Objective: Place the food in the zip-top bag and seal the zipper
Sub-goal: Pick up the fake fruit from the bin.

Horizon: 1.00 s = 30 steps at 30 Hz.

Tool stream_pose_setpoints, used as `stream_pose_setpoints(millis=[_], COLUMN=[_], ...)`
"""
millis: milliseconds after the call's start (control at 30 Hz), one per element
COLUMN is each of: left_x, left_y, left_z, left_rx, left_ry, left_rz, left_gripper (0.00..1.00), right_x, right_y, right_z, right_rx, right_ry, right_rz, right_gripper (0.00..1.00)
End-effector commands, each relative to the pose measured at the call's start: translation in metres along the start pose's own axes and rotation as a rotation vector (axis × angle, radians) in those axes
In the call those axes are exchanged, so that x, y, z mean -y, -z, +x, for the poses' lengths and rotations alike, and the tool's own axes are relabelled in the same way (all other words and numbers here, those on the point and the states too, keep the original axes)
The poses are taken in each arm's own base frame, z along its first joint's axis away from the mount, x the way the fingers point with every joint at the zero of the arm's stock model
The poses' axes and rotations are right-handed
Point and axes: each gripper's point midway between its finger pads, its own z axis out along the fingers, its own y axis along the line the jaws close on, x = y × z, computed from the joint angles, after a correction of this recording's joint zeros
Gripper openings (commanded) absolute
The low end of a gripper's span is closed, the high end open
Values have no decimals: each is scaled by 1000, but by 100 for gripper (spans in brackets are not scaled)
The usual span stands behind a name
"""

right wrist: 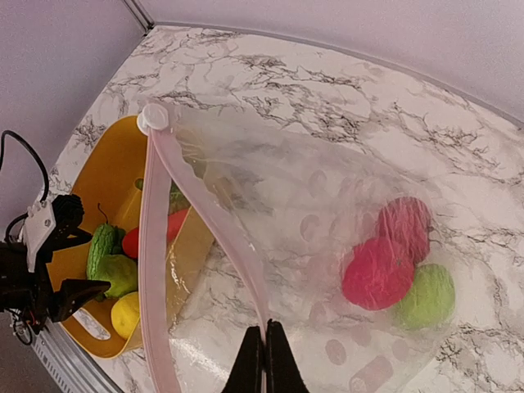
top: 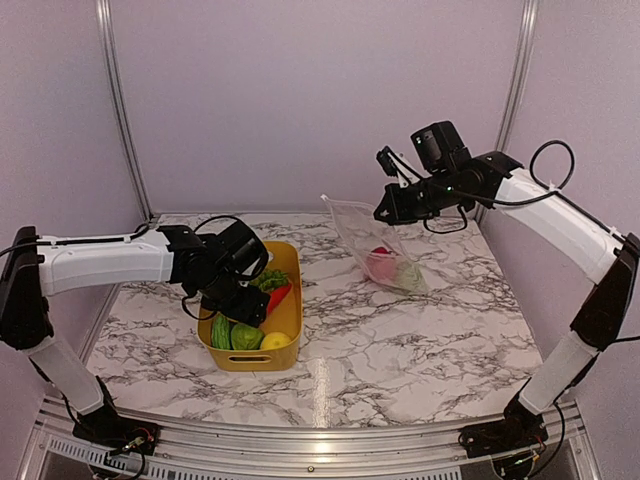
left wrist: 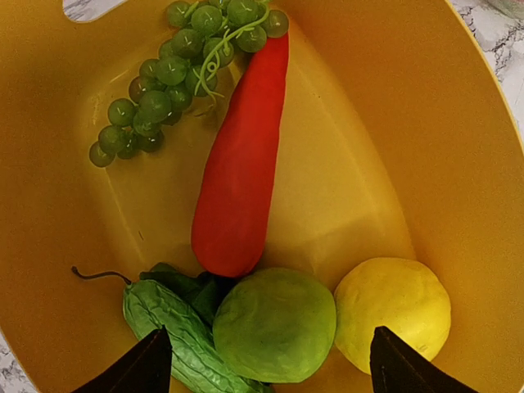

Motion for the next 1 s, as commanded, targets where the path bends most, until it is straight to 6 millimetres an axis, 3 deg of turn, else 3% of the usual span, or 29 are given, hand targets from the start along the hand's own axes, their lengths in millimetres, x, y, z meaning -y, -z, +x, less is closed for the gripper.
stream_pose_setpoints(millis=[0,400,967], left_x=[1,-5,-6], left_y=[-8,-29,-49], left_z=[13,37,55], left_rx=[-84,-179,-255], left_ry=[26,113,130], left_rz=[6,-43,-66], left_gripper=[85,80,73], right_x=[0,1,-2], right_y=[12,14,14], right_z=[-4,4,4], right_rx=[25,23,31], right_ry=[-10,-20,-35], right_rz=[-5,-12,-28], right_gripper=[0,0,0])
